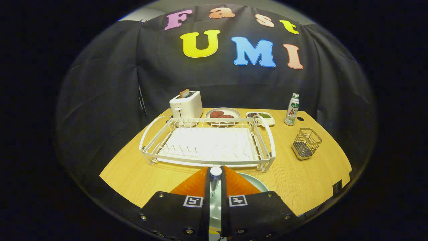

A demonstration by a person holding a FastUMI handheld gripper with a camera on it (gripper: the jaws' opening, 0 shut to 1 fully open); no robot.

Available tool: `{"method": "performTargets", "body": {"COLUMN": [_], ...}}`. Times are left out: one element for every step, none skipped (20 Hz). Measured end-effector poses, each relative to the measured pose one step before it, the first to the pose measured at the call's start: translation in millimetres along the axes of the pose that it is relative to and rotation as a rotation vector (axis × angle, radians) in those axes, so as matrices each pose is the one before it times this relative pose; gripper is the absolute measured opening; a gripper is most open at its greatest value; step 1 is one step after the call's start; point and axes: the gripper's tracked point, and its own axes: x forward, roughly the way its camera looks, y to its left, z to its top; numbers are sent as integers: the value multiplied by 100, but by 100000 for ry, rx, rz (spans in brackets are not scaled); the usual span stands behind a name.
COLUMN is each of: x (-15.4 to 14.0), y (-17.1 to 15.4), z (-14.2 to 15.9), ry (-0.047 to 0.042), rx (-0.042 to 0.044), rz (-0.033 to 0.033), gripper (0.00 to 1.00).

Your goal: Take the plate from the dish rack, then take the spoon from the basket and place it into the plate.

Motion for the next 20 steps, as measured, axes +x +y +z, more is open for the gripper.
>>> {"method": "performTargets", "body": {"x": [-88,-66,-222,16,-202,4,138,38,-75,-98,43,71,19,3,-17,-122,-255,-238,-299,-328], "y": [-357,-267,-471,-682,-97,-158,-305,-226,-116,-278,-262,-93,-75,-145,-229,-265,-397,-398,-508,-635], "z": [217,358,236,272,134,143,68,220,197,264,380,302,224,310,420,586,974,1120,1474,1949], "ry": [-996,-1159,-601,-545,-402,231,-319,-296,-131,-483,-690,-444,-244,-400,-649,-803,-1664,-1966,-2831,-3482], "rx": [-529,-779,-1444,-1035,134,229,319,372,131,-53,-23,-56,30,10,31,137,80,112,-39,199], "rz": [-596,-765,-2013,-1479,-214,-704,-623,-360,-367,-749,-547,-400,-124,-430,-671,-639,-794,-580,-802,-351], "gripper": [14,19,41,49,53,58,62,62,62,62,62,62,62,62,62,62,62,62,62,62]}}
